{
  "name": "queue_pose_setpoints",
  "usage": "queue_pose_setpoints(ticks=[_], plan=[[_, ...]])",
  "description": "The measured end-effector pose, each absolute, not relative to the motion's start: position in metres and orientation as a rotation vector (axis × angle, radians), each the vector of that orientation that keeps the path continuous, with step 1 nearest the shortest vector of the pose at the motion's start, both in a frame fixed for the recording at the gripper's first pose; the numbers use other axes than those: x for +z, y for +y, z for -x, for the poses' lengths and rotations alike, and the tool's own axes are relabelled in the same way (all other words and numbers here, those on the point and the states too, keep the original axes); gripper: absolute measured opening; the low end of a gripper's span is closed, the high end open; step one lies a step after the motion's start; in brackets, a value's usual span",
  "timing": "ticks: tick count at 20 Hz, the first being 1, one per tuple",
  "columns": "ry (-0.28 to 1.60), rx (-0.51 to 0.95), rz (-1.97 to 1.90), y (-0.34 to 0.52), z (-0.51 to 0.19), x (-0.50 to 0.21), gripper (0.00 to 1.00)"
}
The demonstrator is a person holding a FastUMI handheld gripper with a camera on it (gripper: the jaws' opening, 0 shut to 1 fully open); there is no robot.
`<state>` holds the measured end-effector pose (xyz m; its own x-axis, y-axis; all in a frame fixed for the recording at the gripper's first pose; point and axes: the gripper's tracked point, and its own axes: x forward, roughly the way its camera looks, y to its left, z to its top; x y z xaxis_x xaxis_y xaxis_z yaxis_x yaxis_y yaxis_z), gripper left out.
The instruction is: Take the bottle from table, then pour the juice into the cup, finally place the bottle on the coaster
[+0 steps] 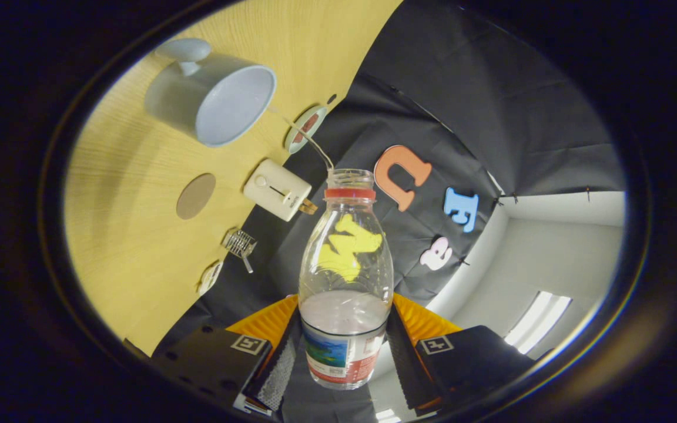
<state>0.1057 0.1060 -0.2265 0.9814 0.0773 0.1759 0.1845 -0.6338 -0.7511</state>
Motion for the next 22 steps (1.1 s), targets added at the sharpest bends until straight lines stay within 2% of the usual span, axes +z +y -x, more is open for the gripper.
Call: queue_pose_setpoints(ticks=[9, 15, 22], plan=[[-0.187, -0.188, 2.329, 0.111, -0.110, -0.225, 0.80], [-0.263, -0.193, 2.387, 0.126, -0.102, -0.225, 0.80], [-0.177, -0.237, 2.239, 0.104, -0.100, -0.214, 0.80]])
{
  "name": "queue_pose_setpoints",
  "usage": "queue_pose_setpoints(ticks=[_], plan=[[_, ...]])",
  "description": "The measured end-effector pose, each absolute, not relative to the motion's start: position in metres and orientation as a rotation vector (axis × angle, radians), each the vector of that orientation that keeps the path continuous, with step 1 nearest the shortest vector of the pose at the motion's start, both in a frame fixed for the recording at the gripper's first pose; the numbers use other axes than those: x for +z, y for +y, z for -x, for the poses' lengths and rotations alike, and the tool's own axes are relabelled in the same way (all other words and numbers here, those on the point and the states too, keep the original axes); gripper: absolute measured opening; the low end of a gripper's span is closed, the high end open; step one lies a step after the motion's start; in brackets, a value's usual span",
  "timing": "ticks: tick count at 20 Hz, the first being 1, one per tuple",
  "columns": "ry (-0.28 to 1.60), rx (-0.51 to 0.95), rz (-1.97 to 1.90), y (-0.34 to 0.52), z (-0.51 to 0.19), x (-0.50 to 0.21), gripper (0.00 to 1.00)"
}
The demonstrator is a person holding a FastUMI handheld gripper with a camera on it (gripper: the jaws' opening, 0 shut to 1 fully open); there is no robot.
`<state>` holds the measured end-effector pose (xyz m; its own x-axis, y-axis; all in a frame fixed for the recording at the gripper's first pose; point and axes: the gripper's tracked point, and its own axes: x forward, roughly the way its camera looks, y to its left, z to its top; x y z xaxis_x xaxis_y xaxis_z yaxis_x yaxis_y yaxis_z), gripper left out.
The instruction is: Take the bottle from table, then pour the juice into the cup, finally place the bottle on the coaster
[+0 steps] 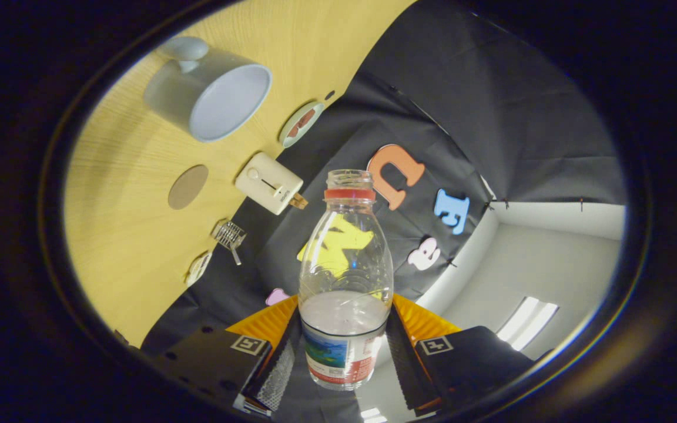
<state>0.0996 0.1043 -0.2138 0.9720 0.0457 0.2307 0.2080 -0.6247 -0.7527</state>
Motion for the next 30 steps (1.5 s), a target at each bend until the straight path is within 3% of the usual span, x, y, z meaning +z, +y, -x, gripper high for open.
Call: queue_pose_setpoints(ticks=[13, 16, 20, 30], plan=[[-0.091, -0.212, 1.374, 0.071, -0.086, -0.213, 0.80], [-0.047, -0.156, 1.113, 0.074, -0.086, -0.221, 0.80], [-0.149, -0.129, 0.895, 0.080, -0.077, -0.203, 0.80], [-0.015, 0.067, 0.364, 0.084, -0.107, -0.201, 0.80]])
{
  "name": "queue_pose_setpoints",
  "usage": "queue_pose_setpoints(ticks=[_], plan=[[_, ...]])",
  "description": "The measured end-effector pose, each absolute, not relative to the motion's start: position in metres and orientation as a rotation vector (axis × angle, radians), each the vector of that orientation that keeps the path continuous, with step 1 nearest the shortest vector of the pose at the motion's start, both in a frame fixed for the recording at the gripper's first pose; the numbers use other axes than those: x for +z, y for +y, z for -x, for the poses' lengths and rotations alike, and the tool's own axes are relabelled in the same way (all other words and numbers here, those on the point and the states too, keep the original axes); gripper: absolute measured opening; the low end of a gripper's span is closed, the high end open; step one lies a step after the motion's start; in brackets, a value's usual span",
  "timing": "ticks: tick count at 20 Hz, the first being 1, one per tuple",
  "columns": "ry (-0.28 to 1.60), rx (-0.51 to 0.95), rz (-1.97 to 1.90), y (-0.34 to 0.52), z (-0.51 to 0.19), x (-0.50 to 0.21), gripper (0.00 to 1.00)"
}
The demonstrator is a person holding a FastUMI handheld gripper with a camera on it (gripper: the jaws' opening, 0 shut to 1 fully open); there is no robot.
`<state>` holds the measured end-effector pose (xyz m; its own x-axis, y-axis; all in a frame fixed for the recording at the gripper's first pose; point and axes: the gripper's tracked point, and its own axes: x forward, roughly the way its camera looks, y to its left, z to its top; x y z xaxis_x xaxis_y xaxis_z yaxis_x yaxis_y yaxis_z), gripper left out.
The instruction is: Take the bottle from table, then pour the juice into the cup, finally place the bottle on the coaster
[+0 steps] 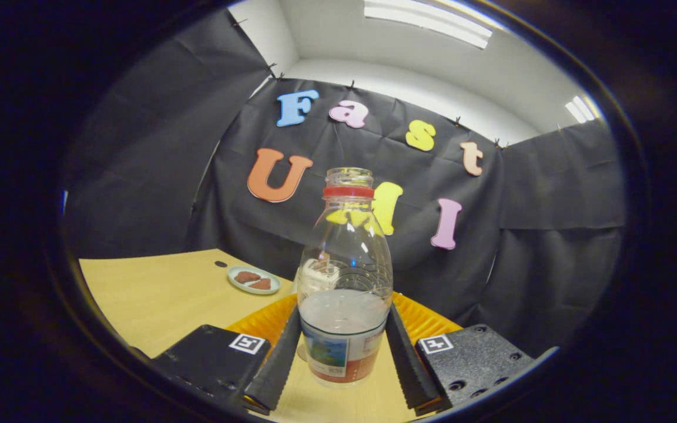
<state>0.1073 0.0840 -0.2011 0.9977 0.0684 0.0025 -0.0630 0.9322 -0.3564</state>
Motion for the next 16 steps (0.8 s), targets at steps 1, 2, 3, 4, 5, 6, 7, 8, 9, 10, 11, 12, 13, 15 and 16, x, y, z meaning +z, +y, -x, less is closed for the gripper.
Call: queue_pose_setpoints(ticks=[1, 2, 3, 4, 5, 6, 7, 8, 9, 10, 11, 12, 13, 15, 16], plan=[[-0.010, 0.057, 0.335, 0.080, -0.114, -0.202, 0.80], [0.000, 0.066, 0.301, 0.081, -0.120, -0.209, 0.81], [0.012, 0.066, 0.267, 0.082, -0.127, -0.216, 0.81], [0.009, 0.053, 0.252, 0.077, -0.134, -0.219, 0.81], [-0.003, 0.039, 0.223, 0.071, -0.143, -0.218, 0.81], [-0.010, 0.036, 0.187, 0.070, -0.149, -0.217, 0.81], [-0.013, 0.050, 0.160, 0.073, -0.155, -0.218, 0.80], [-0.005, 0.065, 0.145, 0.075, -0.163, -0.225, 0.80], [0.003, 0.074, 0.141, 0.076, -0.171, -0.230, 0.80], [0.013, 0.078, 0.151, 0.077, -0.180, -0.236, 0.80], [0.023, 0.076, 0.167, 0.078, -0.188, -0.241, 0.80], [0.028, 0.073, 0.186, 0.079, -0.196, -0.247, 0.80], [0.024, 0.074, 0.199, 0.080, -0.203, -0.250, 0.81], [0.013, 0.097, 0.209, 0.090, -0.217, -0.257, 0.81], [0.008, 0.090, 0.217, 0.089, -0.224, -0.262, 0.81]])
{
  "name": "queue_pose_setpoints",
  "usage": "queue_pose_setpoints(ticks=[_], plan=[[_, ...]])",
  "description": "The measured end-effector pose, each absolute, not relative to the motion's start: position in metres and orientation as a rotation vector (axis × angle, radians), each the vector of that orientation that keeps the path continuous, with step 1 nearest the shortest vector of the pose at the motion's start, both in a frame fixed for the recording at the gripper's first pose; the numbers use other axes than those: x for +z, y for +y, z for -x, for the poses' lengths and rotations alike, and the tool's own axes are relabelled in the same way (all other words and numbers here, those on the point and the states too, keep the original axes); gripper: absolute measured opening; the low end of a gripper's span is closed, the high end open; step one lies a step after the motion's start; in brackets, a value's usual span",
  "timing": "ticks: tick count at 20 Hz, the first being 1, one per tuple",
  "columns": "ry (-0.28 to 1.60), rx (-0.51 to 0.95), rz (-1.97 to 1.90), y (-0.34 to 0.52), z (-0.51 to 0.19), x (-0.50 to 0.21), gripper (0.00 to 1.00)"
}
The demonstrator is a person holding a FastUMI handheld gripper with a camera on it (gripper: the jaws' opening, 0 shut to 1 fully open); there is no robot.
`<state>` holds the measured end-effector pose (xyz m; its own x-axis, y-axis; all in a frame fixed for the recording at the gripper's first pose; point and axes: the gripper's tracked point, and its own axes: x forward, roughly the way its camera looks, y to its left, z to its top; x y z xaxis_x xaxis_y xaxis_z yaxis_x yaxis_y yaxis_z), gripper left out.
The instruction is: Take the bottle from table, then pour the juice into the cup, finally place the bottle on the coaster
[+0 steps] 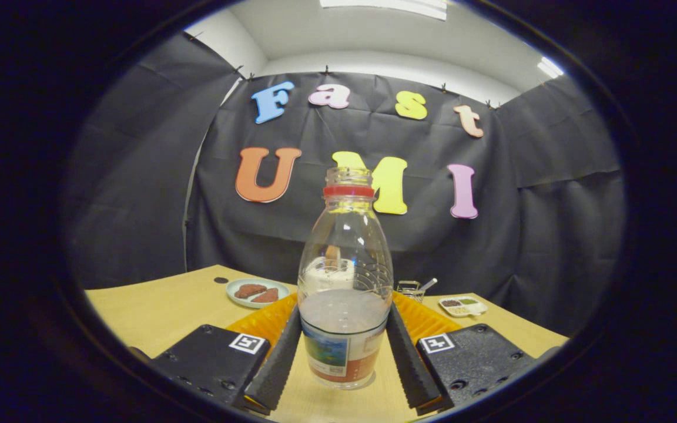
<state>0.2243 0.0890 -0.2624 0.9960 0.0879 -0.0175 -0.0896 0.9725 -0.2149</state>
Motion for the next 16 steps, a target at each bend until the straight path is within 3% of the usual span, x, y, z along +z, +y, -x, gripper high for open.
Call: queue_pose_setpoints(ticks=[16], plan=[[0.175, -0.020, 0.083, 0.037, -0.294, -0.354, 0.81]])
